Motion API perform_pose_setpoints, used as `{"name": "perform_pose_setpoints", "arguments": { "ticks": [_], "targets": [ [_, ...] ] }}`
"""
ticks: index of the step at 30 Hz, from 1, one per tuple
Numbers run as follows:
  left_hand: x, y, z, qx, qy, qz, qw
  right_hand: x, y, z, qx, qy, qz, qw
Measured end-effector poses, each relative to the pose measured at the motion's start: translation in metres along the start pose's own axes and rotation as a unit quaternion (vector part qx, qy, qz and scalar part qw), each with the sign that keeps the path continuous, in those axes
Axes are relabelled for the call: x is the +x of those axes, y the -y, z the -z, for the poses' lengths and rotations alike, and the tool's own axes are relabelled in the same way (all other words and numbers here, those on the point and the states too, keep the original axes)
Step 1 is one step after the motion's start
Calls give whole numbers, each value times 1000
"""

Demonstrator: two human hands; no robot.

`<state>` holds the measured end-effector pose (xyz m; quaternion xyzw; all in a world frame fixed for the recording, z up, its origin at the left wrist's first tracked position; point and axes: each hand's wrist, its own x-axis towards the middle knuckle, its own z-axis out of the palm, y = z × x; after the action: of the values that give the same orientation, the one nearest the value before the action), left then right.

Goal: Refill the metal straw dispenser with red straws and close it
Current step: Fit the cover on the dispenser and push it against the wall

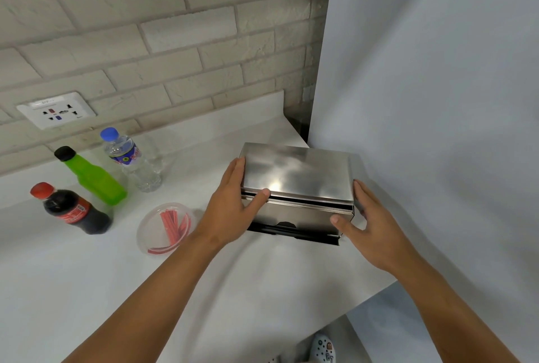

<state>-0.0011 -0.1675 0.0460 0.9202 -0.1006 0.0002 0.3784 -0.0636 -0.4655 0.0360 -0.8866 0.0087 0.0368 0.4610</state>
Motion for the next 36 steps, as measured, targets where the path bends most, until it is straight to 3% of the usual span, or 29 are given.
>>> {"name": "perform_pose_setpoints", "arguments": {
  "ticks": [13,16,20,24,29,36],
  "targets": [
    [-7,5,-2,36,-8,5,999,-10,-14,-4,-3,-27,0,1000],
    [-7,1,-3,89,-2,5,996,-6,-18,1,-21,-25,8,999],
    [-3,-14,-7,217,-21,-93,972,4,-19,9,-84,-32,41,995],
    [6,-37,-19,283,20,-177,943,14,-13,15,-140,5,132,981],
    [10,-63,-40,278,49,-257,924,16,-11,15,-164,4,176,971],
    [11,-66,-47,269,35,-276,922,9,-5,7,-149,-48,198,968]
  ]
}}
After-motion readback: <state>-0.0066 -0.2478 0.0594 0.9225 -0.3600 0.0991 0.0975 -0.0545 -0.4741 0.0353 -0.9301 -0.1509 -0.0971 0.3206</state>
